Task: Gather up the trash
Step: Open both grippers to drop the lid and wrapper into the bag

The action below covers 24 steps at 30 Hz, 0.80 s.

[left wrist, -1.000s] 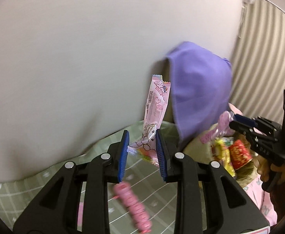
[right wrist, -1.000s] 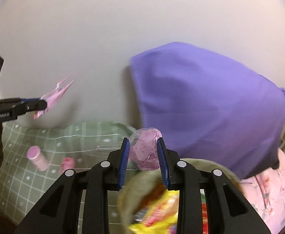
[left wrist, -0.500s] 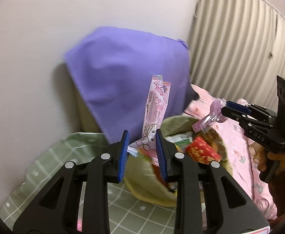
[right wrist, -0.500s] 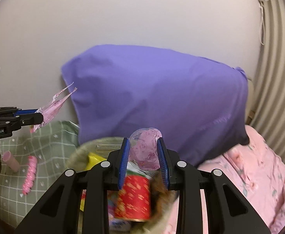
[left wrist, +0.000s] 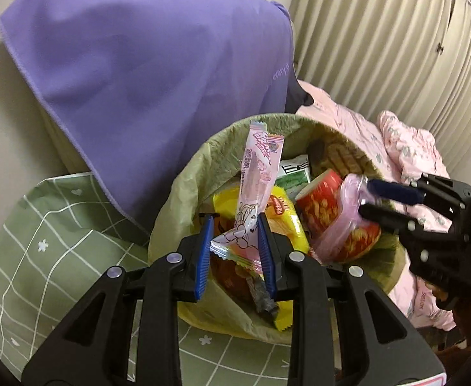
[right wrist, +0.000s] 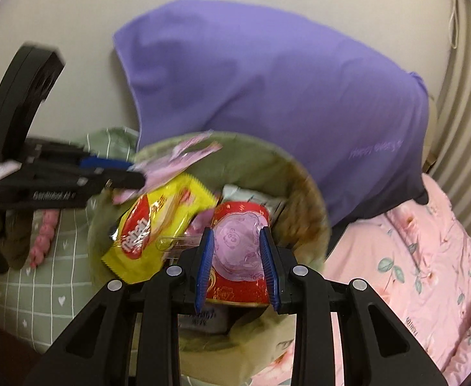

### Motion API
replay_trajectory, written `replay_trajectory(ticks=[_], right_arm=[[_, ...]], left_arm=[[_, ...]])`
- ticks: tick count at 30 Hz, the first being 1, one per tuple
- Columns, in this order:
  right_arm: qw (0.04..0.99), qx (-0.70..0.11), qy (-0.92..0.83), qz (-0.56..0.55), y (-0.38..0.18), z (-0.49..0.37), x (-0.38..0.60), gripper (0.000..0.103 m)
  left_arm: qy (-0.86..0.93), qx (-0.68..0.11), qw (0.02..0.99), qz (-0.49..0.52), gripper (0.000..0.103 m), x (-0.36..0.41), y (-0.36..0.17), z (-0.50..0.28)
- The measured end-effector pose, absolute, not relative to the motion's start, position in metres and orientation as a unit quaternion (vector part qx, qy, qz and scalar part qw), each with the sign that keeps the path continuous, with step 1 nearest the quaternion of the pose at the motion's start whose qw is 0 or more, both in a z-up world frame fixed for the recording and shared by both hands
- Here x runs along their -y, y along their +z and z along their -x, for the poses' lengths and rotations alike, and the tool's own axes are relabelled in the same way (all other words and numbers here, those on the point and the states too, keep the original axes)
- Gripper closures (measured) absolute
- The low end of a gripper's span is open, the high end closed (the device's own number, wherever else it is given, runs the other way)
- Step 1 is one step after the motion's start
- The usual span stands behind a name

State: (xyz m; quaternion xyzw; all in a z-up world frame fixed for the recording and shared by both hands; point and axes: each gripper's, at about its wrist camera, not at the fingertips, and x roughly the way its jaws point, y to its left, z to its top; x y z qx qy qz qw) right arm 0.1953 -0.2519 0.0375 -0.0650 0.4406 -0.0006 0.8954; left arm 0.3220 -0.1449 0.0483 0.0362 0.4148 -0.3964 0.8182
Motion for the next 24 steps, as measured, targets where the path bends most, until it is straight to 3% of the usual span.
replay_trajectory(ticks=[19,24], right_arm=[[0.886,-0.462,0.0,0.045,0.026,-0.186,0.248,0.074],[0.89,-0.455,-0.013,0.028,0.028,-0.187,0.246,0.074]], left_arm=[[-0.439,-0.464,0.767,-0.065,0.077,0.193,0.041,-0.353],[-0.451,-0.454,0.768,-0.026,0.075,0.179,0.051,-0.358]])
